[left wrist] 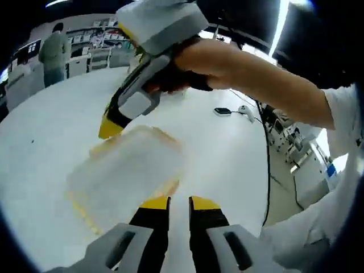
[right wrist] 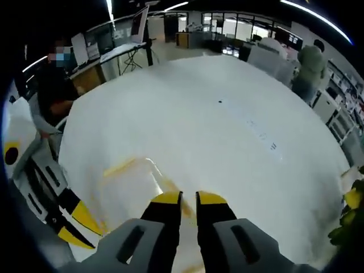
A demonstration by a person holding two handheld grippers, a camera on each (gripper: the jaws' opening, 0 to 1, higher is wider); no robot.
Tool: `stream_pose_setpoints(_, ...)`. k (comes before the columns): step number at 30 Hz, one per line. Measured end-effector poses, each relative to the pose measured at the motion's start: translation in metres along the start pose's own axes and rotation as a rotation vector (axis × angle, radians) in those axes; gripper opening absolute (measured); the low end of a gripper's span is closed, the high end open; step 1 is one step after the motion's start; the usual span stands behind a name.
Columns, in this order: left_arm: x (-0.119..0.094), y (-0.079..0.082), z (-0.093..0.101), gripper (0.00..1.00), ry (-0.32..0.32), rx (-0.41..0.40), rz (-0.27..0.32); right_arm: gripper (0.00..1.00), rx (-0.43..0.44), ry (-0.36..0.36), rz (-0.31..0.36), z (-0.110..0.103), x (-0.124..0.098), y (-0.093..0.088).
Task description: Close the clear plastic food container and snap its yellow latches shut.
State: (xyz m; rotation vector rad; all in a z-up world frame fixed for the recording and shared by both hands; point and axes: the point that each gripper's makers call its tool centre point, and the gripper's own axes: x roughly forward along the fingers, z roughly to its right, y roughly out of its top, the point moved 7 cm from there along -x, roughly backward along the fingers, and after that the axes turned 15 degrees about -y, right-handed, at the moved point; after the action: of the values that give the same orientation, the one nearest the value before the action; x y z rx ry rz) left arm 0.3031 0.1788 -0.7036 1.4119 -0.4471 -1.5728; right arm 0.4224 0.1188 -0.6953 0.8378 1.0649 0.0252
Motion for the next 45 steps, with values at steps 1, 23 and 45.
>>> stream_pose_setpoints(1, -0.001, 0.004, -0.002, 0.13, 0.0, 0.054, 0.006, 0.12, -0.014, 0.02, 0.004, -0.001, -0.001, 0.003)
stream_pose_setpoints(23, 0.018, -0.008, -0.029, 0.32, 0.008, 0.53, -0.208, 0.37, -0.418, 0.33, -0.222, -0.009, 0.013, -0.005)
stream_pose_setpoints(45, 0.023, -0.008, -0.026, 0.29, 0.037, 0.548, -0.234, 0.33, -0.535, 0.386, -0.371, -0.022, 0.021, 0.002)
